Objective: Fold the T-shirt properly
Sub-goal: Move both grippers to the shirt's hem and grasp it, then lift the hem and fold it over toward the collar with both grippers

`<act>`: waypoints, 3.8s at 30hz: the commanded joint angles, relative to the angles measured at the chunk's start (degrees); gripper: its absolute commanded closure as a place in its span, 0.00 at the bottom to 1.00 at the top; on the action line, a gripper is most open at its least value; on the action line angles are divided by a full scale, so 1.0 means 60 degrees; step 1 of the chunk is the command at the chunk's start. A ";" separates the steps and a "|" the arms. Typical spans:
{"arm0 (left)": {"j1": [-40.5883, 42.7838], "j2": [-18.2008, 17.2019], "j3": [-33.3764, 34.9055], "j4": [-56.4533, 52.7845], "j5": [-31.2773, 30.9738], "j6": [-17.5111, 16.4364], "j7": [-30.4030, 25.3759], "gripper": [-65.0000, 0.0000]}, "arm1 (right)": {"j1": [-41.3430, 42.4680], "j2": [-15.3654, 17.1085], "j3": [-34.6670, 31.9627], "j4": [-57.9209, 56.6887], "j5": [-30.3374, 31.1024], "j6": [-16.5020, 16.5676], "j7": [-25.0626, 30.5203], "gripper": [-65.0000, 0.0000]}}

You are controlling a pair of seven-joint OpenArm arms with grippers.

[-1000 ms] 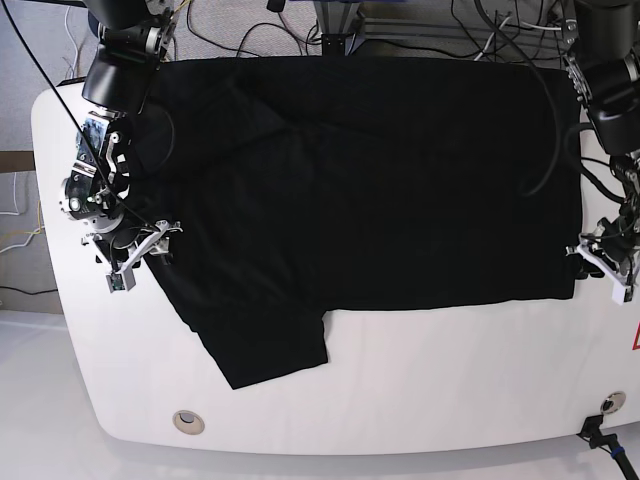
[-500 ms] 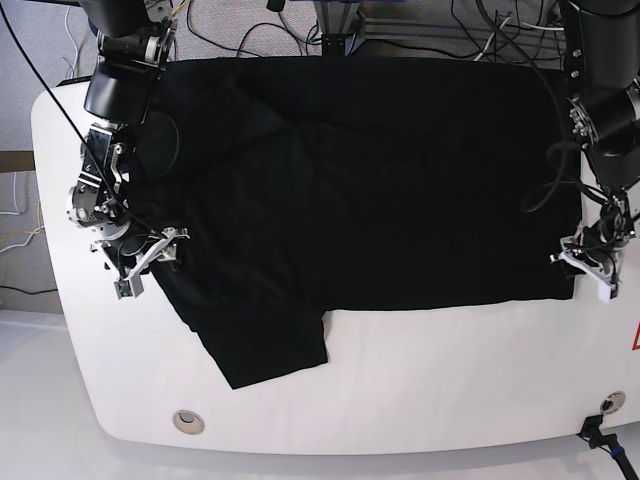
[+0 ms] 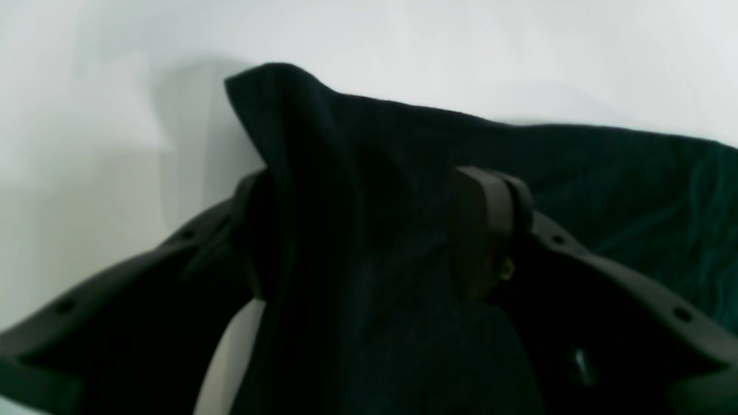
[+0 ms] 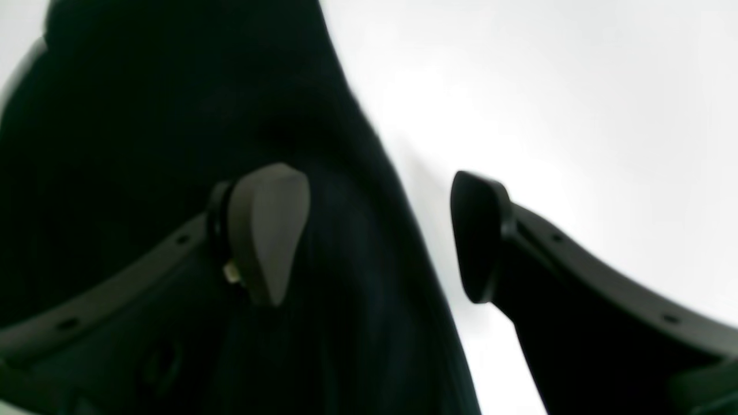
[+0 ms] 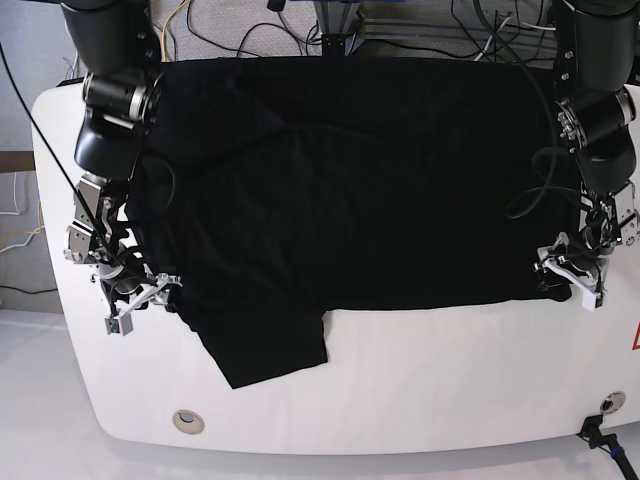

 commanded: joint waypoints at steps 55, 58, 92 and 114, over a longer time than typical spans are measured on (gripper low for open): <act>0.3106 -0.0105 -0.0793 0.5685 -0.0088 -0.0044 -0.0038 1.00 | -0.0731 -0.1027 0.0008 0.3957 -0.1521 -0.0742 -0.2203 1.00; 0.3853 -0.0105 -0.0793 0.6594 -0.0250 -0.0044 -0.0038 1.00 | -0.1405 -0.1041 0.0008 0.5657 -0.1521 -0.0742 -0.3126 1.00; 0.8161 -0.0867 -0.2288 0.9846 -0.1817 -0.0044 0.1853 0.61 | -0.6856 -0.1027 0.0022 0.9554 -0.1535 -0.0728 -0.5309 0.64; 0.8263 0.0833 -0.2258 1.3363 -0.1788 -0.1048 0.2717 0.65 | -0.5698 -0.2770 0.0022 1.1005 -0.1521 0.1492 -0.5353 0.38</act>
